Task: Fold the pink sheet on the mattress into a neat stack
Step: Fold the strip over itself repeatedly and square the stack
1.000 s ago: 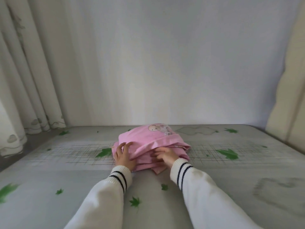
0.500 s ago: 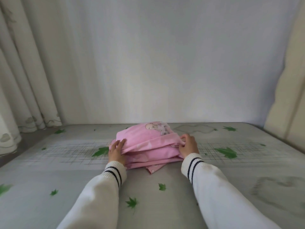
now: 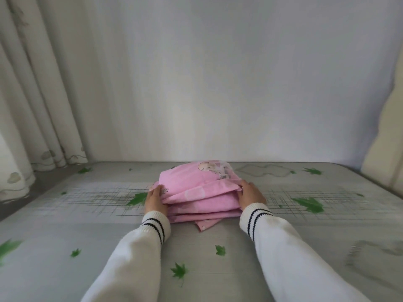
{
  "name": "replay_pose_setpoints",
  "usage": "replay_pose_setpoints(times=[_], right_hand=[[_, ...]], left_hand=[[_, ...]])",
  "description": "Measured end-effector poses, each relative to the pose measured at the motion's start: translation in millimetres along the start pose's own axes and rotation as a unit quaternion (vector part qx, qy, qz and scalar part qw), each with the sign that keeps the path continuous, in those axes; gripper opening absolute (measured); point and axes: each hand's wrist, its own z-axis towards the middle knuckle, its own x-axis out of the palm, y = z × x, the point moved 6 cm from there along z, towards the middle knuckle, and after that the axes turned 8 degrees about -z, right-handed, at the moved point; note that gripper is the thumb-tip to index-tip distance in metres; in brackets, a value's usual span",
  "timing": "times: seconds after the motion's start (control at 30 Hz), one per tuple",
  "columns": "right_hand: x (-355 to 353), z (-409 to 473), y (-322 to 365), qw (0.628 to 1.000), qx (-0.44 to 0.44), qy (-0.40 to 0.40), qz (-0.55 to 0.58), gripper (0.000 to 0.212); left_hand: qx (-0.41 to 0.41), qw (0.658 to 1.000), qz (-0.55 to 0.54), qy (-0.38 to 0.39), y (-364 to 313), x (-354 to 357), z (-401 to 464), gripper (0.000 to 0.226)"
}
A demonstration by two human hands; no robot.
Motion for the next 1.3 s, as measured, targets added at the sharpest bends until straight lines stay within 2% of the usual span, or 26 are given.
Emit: replay_pose_setpoints(times=[0.13, 0.23, 0.33, 0.43, 0.53, 0.57, 0.63, 0.67, 0.73, 0.77, 0.83, 0.9, 0.97, 1.03, 1.13, 1.23, 1.3], right_hand=[[-21, 4, 7, 0.997, -0.01, -0.076, 0.013, 0.032], [-32, 6, 11, 0.993, -0.005, -0.1, 0.06, 0.03], [-39, 7, 11, 0.987, 0.005, -0.127, 0.102, 0.029], [-41, 7, 9, 0.979, 0.025, -0.138, 0.146, 0.028], [-41, 7, 5, 0.982, 0.035, -0.112, 0.145, 0.029], [-39, 6, 4, 0.985, 0.029, -0.095, 0.139, 0.029], [-32, 3, 4, 0.987, 0.005, -0.033, 0.16, 0.032], [-26, 0, 4, 0.985, -0.008, 0.014, 0.173, 0.041], [-14, -7, 6, 0.984, -0.04, 0.117, 0.125, 0.072], [-10, -10, 7, 0.984, -0.058, 0.157, 0.068, 0.084], [-6, -12, 7, 0.981, -0.081, 0.173, -0.014, 0.093], [-5, -8, 7, 0.987, -0.075, 0.132, -0.043, 0.08], [-9, -6, 4, 0.994, -0.053, 0.084, -0.051, 0.058], [-15, -7, 1, 0.996, -0.033, 0.059, -0.055, 0.04], [-26, -7, -3, 0.999, -0.009, 0.023, -0.046, 0.03], [-27, -7, -5, 1.0, 0.017, 0.002, -0.022, 0.03], [-26, -9, -6, 1.0, 0.018, 0.011, -0.02, 0.032]], left_hand=[[-0.027, 0.999, 0.013, -0.016, -9, -10, 1, 0.05], [-0.055, 0.998, 0.019, -0.018, -24, -15, -6, 0.037], [-0.085, 0.996, 0.001, -0.008, -34, -13, -10, 0.038], [-0.083, 0.996, -0.017, 0.009, -44, -10, -12, 0.041], [-0.054, 0.998, -0.023, 0.037, -47, -8, -16, 0.043], [-0.042, 0.996, -0.048, 0.068, -46, -4, -18, 0.05], [-0.01, 0.989, -0.065, 0.13, -41, 4, -21, 0.09], [0.002, 0.985, -0.023, 0.17, -37, 9, -23, 0.11], [0.019, 0.97, 0.119, 0.212, -30, 16, -27, 0.121], [0.02, 0.965, 0.154, 0.211, -27, 18, -27, 0.119], [0.032, 0.976, 0.117, 0.181, -29, 18, -23, 0.105], [0.051, 0.989, 0.069, 0.119, -33, 13, -15, 0.071], [0.049, 0.99, 0.113, 0.074, -38, 6, -16, 0.049], [0.043, 0.987, 0.148, 0.038, -39, -2, -17, 0.046], [0.032, 0.986, 0.165, -0.006, -43, -9, -22, 0.035], [0.001, 0.993, 0.119, -0.001, -39, -8, -23, 0.029], [0.001, 0.995, 0.094, 0.034, -37, -2, -26, 0.039]])
